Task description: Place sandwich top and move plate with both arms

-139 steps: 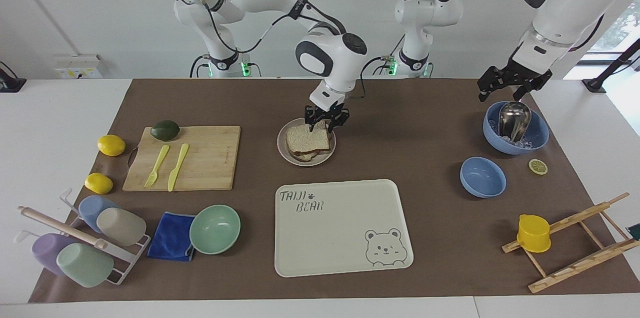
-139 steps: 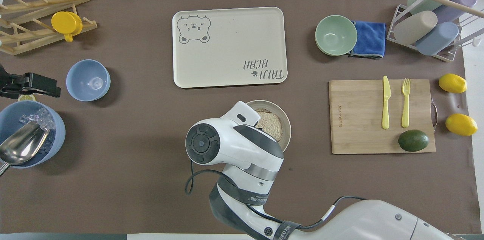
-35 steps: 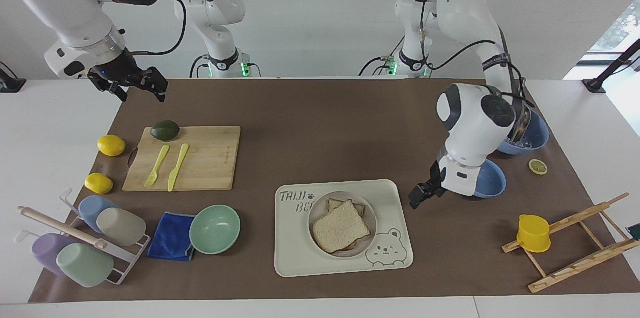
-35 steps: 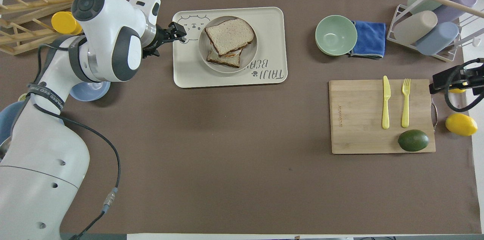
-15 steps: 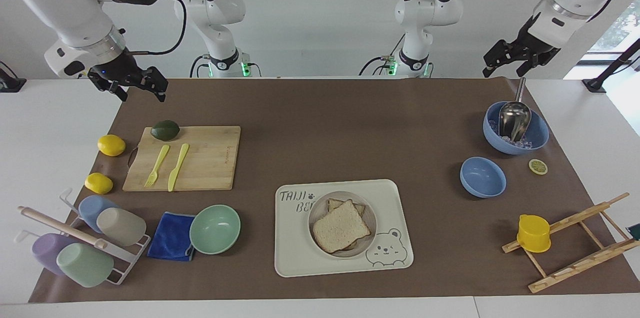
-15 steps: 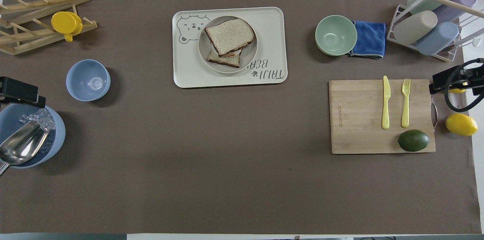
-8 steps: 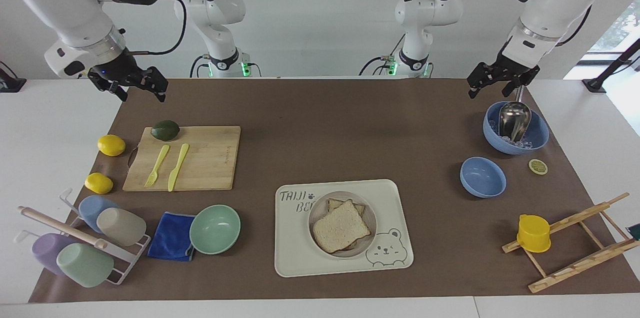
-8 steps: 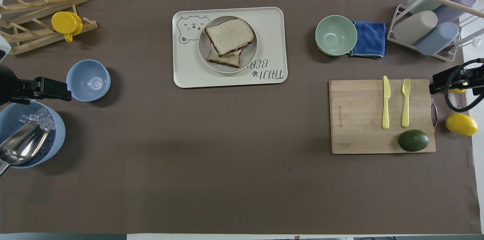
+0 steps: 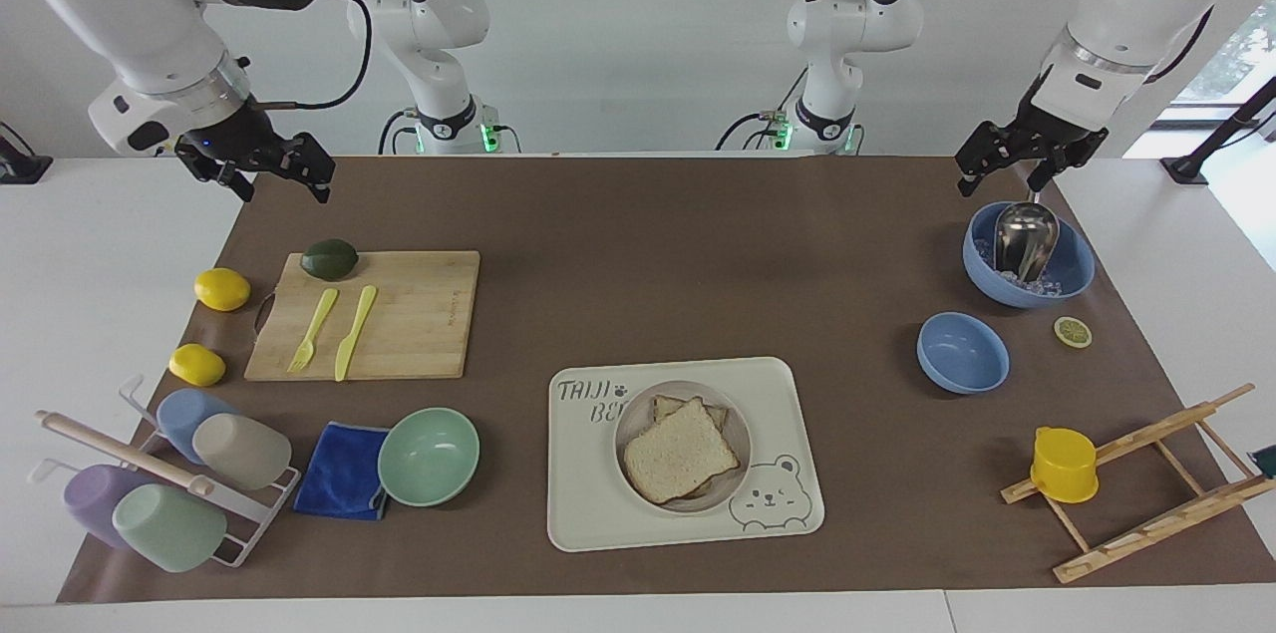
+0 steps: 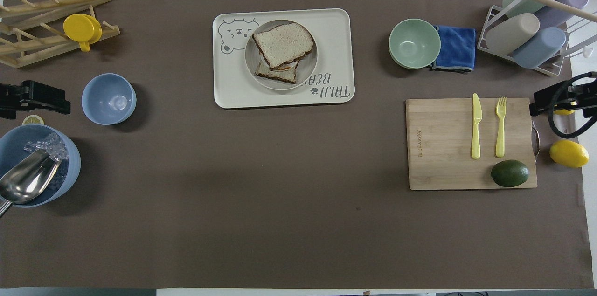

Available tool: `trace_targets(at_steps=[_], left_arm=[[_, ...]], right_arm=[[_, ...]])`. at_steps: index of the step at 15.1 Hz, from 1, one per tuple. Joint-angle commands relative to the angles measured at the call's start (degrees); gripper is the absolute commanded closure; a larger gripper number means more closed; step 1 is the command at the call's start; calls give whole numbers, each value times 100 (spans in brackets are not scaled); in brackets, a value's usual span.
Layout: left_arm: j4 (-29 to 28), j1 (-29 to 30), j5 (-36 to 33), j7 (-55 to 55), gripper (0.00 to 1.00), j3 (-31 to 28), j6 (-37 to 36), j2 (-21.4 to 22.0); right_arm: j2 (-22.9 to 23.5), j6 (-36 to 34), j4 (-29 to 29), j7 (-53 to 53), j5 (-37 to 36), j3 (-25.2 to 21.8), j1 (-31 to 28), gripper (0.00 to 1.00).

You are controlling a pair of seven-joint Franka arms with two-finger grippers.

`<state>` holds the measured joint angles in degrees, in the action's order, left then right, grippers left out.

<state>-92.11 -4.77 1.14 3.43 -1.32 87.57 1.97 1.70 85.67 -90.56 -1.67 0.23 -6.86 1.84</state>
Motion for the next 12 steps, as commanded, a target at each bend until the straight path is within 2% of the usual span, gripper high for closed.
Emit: trace_targets(at_steps=[1,12], left_arm=[[-35,-164,-123,-44,0,-123,-310,84],[-17,-129,-123,-44,0,-123,-214,75]], right_arm=[[-91,-6,-93,-141,153,10,-61,0],[-91,-6,-93,-141,153,10,-61,0]])
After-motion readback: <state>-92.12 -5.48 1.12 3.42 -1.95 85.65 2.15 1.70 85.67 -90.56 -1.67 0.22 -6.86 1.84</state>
